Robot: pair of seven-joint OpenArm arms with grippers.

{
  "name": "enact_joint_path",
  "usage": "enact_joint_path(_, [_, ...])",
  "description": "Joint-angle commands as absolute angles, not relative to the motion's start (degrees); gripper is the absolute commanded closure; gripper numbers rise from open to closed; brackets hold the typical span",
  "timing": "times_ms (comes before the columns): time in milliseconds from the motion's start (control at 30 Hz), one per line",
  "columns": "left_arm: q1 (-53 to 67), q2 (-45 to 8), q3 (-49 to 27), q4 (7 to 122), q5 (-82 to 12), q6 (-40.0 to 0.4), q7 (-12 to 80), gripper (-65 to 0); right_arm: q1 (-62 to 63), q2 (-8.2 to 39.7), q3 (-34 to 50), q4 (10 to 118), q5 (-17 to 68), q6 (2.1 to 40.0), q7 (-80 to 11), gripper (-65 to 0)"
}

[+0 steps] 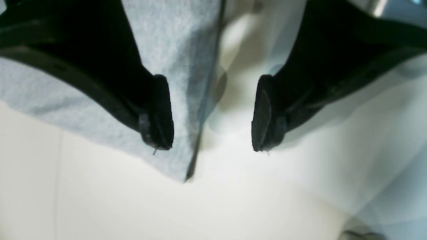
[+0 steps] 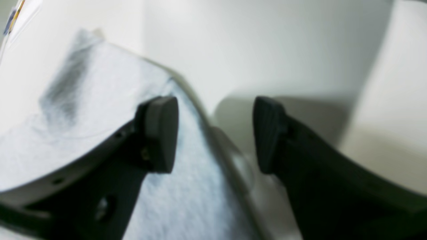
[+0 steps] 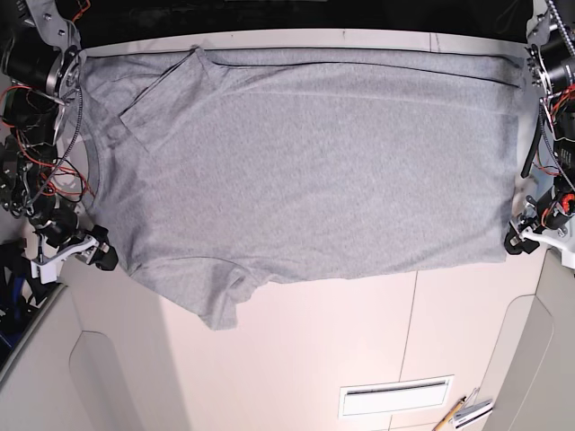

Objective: Fold the T-shirt properly
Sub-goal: 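Release the edge and move both grippers to the hem corners, then grasp the hem corners with both grippers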

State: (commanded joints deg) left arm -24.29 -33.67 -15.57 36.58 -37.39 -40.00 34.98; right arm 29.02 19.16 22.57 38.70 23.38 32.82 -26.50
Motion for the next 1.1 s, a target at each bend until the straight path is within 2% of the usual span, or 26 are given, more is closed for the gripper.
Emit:
enact_joint_path(233, [-24.3, -30.2, -15.6, 36.6, -37.4, -40.0, 35.2, -41.1, 29.1, 16.1, 22.5, 38.7, 25.1, 33.9, -26.5, -35.6])
enact_joint_path(467, [-24.6, -29.8, -15.6, 36.6, -37.4, -40.0, 36.5, -39.9, 29.1, 13.6, 22.5, 38.7, 25.1, 33.9, -26.6, -35.3])
enact_joint_path(533, [-24.6, -29.8, -15.6, 36.6, -37.4, -40.0, 36.5, -34.4, 29.2, 13.3, 22.5, 38.8, 25.1, 33.9, -26.6, -30.7])
enact_joint_path(567, [-24.6, -29.9, -15.6, 36.6, -37.4, -40.0, 36.5, -30.0, 29.2, 13.3, 22.5, 38.8, 25.0, 33.9, -26.6, -25.9])
enact_joint_path(700, [-24.9, -29.9, -15.6, 36.7, -37.4, -40.0, 37.2, -4.0, 29.2, 13.5, 22.5, 40.2, 24.2, 33.9, -26.6, -1.7])
enact_joint_path(733, [-25.3, -29.9, -15.6, 36.8, -37.4, -40.0, 38.0, 0.0, 29.2, 13.5, 22.5, 40.7, 24.2, 33.9, -26.6, 0.0])
enact_joint_path(900, [-28.7, -30.4, -15.6, 36.8, -39.3, -40.0, 43.3, 0.0, 29.1, 13.5, 22.5, 44.0, 24.2, 34.4, -28.9, 0.0])
enact_joint_path(1100, [-31.2, -32.6, -15.6, 39.0, -43.9, -40.0, 52.1, 0.0, 28.7, 14.9, 22.5, 50.8, 26.2, 34.5, -36.4, 0.0])
